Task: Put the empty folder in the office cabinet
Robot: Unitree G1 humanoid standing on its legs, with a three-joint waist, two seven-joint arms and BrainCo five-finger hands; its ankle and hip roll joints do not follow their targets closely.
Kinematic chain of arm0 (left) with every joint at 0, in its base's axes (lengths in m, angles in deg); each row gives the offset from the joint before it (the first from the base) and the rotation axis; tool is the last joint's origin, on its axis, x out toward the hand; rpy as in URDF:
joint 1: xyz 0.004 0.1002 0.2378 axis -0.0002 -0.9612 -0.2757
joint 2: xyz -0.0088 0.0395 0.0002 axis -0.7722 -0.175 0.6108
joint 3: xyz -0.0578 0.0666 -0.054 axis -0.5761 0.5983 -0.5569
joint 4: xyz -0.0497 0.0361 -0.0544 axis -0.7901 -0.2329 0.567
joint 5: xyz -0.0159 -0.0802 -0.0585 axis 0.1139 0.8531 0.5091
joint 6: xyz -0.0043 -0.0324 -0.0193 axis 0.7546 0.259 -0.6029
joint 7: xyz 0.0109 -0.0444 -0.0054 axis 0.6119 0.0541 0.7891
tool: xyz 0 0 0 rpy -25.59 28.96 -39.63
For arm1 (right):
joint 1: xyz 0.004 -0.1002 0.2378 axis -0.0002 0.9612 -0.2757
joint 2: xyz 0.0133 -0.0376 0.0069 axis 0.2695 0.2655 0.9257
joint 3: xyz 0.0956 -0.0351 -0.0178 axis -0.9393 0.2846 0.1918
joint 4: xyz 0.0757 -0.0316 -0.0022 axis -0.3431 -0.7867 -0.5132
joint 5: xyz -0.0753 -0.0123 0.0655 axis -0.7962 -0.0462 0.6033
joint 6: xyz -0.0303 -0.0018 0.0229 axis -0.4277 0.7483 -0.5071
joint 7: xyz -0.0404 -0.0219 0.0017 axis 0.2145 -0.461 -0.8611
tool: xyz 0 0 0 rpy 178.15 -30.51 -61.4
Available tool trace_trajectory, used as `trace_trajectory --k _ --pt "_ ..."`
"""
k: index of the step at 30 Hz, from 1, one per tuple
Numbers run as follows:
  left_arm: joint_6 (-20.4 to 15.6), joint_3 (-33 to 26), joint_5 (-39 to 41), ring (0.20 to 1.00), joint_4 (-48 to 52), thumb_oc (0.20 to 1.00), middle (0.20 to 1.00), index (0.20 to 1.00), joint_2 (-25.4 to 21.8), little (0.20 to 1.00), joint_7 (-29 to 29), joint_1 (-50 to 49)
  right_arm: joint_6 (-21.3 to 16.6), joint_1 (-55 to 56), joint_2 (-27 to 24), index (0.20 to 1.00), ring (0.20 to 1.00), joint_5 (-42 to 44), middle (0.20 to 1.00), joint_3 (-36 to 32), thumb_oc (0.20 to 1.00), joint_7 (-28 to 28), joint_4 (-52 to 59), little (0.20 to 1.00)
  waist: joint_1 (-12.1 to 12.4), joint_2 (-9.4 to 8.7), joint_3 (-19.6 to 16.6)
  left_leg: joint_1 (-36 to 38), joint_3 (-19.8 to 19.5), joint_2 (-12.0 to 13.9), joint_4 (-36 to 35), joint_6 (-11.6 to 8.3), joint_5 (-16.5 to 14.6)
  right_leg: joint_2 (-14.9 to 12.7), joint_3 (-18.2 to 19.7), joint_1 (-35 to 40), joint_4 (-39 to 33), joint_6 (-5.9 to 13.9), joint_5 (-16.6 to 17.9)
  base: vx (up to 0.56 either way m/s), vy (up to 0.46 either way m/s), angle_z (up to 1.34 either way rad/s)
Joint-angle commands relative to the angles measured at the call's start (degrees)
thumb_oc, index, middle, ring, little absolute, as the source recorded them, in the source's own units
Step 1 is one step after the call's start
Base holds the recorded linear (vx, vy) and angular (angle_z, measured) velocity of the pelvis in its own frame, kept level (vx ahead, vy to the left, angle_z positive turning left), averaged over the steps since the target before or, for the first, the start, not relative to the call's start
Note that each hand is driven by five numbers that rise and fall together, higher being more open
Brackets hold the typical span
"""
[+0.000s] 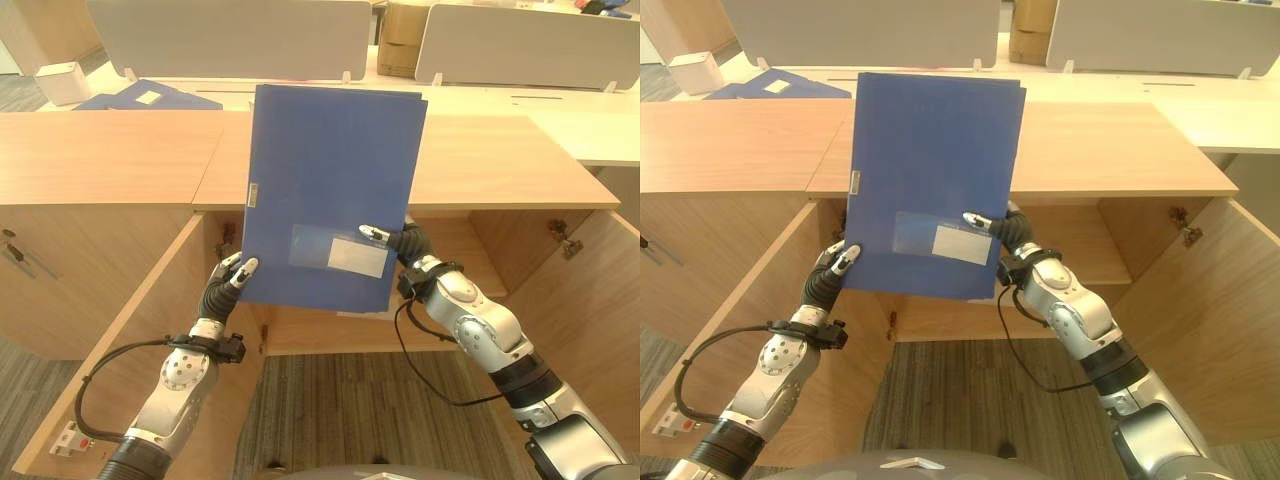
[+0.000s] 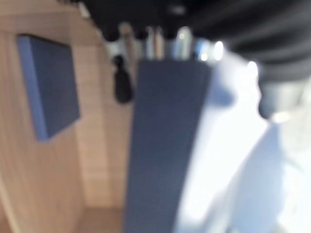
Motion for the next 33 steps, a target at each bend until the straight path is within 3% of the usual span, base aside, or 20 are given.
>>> trace_trajectory --k 1,4,8,10,14,16,18,20,23,26,27,28,30,33 --pt "-2.77 -1.14 1.98 1.0 -0.05 1.0 1.0 1.0 0.67 1.0 3.52 2.02 -7.05 -3.52 -0.59 0.2 0.2 -6.48 0.2 -5.52 0.2 -0.5 -0.8 0.2 0.34 -0.61 -0.23 1.06 -4.16 -0.39 -0.53 1.77 -2.06 -2.18 0.38 1.45 -0.06 2.52 -0.76 0.0 0.0 0.0" --pt "0.79 -2.98 2.58 1.0 -5.02 1.0 1.0 1.0 2.3 1.0 6.82 -2.21 -8.59 0.71 -1.19 0.2 0.2 -8.04 0.2 -7.4 0.2 2.03 -1.08 0.2 0.56 -0.74 0.08 1.17 -3.91 -0.8 -0.53 2.05 -2.17 -2.54 0.18 1.41 -0.06 2.76 -0.59 -0.01 0.039 0.02" --pt "2.68 -4.78 -0.37 1.0 -16.72 1.0 1.0 1.0 4.06 1.0 6.33 -8.02 -12.62 5.14 -1.67 0.2 0.2 -8.29 0.2 -9.26 0.2 4.02 -2.57 0.2 1.11 -0.84 1.06 0.9 -3.83 -2.07 -0.39 2.91 -2.38 -3.51 -0.11 1.45 -0.06 3.47 -0.03 -0.04 0.075 -0.01" --pt "3.55 -5.49 -5.53 1.0 -24.71 1.0 1.0 1.0 4.41 1.0 3.59 -10.23 -15.2 6.32 -1.73 0.2 0.2 -8.79 0.2 -9.58 0.2 4.07 -3.82 0.2 1.28 -1.07 1.98 0.17 -4.15 -3.2 0.19 3.73 -2.8 -4.44 -0.28 1.42 -0.06 4.23 0.72 -0.09 0.131 0.0" --pt "0.44 -7.35 -8.99 1.0 -37.37 1.0 1.0 1.0 6.54 1.0 0.94 -12.4 -20.4 6.25 -2.03 0.2 0.2 -9.81 0.2 -11.12 0.2 6.02 -6.73 0.2 1.73 -0.02 6.39 -2.41 -5.42 -4.74 4.13 6.18 -3.67 -9.23 -1.95 -5.07 11.14 5.81 3.59 -0.17 0.137 0.07" --pt "-0.51 -7.81 -9.28 1.0 -39.47 1.0 1.0 1.0 6.73 1.0 0.36 -12.38 -21.21 6.21 -1.79 0.2 0.2 -10.01 0.2 -11.19 0.2 7.04 -7.45 0.2 1.73 0.18 7.34 -2.69 -5.56 -4.8 5.21 6.43 -4.14 -10.32 -2.01 -6.55 13.05 5.96 4.74 -0.06 0.028 0.08" --pt "-1.83 -8.87 -8.79 1.0 -42.35 1.0 1.0 1.0 7.76 1.0 0.25 -12.06 -22.21 5.62 -1.36 0.2 0.2 -10.82 0.2 -10.53 0.2 10.22 -9.0 0.2 1.92 -0.01 8.39 -2.8 -4.23 -4.24 7.06 5.84 -5.65 -11.24 -2.5 -6.75 8.8 6.46 5.83 0.01 -0.107 -0.03" --pt "-1.91 -8.93 -8.46 1.0 -42.7 1.0 1.0 1.0 7.33 1.0 0.38 -11.56 -22.08 5.36 -0.92 0.2 0.2 -11.4 0.2 -9.49 0.2 11.81 -8.99 0.2 1.9 -1.16 8.86 -2.05 -3.2 -4.02 8.72 5.17 -7.94 -12.29 -2.66 -6.69 1.04 8.71 10.48 0.12 -0.249 -0.2" --pt "-2.35 -8.39 -7.91 1.0 -42.0 1.0 1.0 1.0 6.87 1.0 0.54 -11.91 -20.2 4.29 -1.38 0.2 0.2 -11.78 0.2 -8.87 0.2 14.02 -8.97 0.2 2.52 -1.6 9.06 -0.81 -2.42 -2.71 10.51 4.68 -9.78 -14.14 -3.62 -9.93 -0.06 10.27 10.68 0.14 -0.245 -0.14" --pt "-2.73 -7.54 -6.51 1.0 -40.77 1.0 1.0 1.0 6.67 1.0 1.32 -12.1 -18.28 2.9 -2.25 0.2 0.2 -12.16 0.2 -7.28 0.2 18.64 -8.88 0.2 2.67 -2.01 8.96 0.82 -3.39 -0.51 11.69 3.96 -11.05 -15.53 -3.21 -10.73 -0.06 10.65 11.15 0.29 -0.389 -0.18" --pt "-2.73 -7.54 -6.51 1.0 -40.77 1.0 1.0 1.0 6.67 1.0 1.32 -12.1 -18.28 2.9 -2.25 0.2 0.2 -12.16 0.2 -7.28 0.2 18.64 -8.88 0.2 2.67 -2.01 8.96 0.82 -3.39 -0.51 11.69 3.96 -11.05 -15.53 -3.21 -10.73 -0.06 10.65 11.15 0.26 -0.345 0.02" --pt "-4.01 -7.53 -6.61 1.0 -40.61 1.0 1.0 1.0 7.13 1.0 1.26 -12.25 -18.42 2.5 -3.83 0.2 0.2 -13.59 0.2 -5.94 0.2 23.4 -6.28 0.2 2.19 -1.99 8.17 1.89 -3.37 1.5 10.88 2.52 -10.81 -15.21 -3.38 -10.47 -0.06 10.96 10.16 0.2 -0.258 0.11" --pt "-3.84 -7.52 -5.18 1.0 -40.34 1.0 1.0 1.0 7.2 1.0 1.57 -12.29 -18.03 2.61 -4.66 0.2 0.2 -16.35 0.2 -4.9 0.2 26.61 -3.42 0.2 1.62 -2.06 8.08 2.3 -3.64 2.59 11.05 1.71 -10.81 -14.76 -2.99 -10.23 -0.06 10.95 10.48 0.24 -0.3 0.3" --pt "-3.59 -7.44 -3.75 1.0 -39.13 1.0 1.0 1.0 6.6 1.0 0.95 -11.25 -15.8 1.74 -6.18 0.2 0.2 -17.28 0.2 -2.0 0.2 29.71 1.43 0.2 0.84 -1.77 9.48 1.23 -3.91 4.51 11.72 1.01 -10.52 -14.22 -1.63 -12.87 4.25 10.42 9.08 0.03 -0.178 0.09"
